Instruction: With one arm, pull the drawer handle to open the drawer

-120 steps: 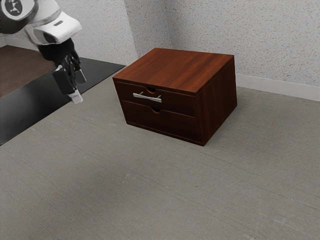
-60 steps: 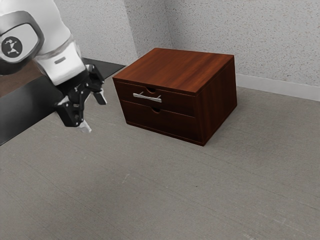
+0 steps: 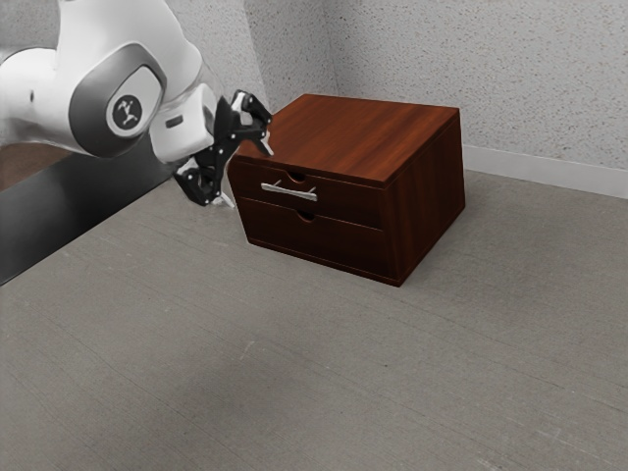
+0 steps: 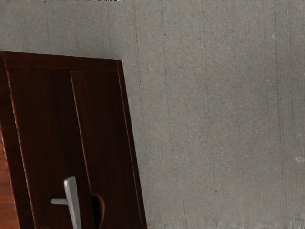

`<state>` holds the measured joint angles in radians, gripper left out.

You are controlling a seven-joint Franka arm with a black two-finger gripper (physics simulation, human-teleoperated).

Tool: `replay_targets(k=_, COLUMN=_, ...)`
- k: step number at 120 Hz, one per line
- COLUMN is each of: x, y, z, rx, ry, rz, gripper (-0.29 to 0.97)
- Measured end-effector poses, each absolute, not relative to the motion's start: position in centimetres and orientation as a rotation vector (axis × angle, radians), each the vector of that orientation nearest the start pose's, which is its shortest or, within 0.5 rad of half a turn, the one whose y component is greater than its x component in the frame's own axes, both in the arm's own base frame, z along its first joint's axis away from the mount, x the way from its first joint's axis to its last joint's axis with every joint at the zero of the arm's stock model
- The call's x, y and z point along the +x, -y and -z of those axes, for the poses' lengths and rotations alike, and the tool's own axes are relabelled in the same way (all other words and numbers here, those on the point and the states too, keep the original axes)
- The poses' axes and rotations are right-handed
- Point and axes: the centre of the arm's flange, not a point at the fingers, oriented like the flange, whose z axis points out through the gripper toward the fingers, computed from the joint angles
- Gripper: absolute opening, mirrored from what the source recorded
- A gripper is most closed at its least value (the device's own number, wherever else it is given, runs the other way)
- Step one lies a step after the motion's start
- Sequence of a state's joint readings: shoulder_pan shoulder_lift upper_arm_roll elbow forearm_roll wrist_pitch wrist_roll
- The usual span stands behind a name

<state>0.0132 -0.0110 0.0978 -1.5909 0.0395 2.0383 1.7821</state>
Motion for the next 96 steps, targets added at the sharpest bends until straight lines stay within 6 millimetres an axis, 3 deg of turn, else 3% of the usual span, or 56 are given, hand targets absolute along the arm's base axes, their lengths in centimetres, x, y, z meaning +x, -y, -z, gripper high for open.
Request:
replay_targets(k=30, x=63.0, y=-7.7, z=-64.6, rx=-1.761, ry=-2.121, rz=0.458, gripper=0.68)
replay_targets(k=72, x=66.1, y=-10.9, z=-61.8, rx=-1.75, ry=-2.155, rz=0.527, gripper=0.39)
replay_targets(k=96, x=67.3, y=-13.2, z=-61.7, rx=-1.743, ry=-2.135, rz=0.564, gripper=0.31)
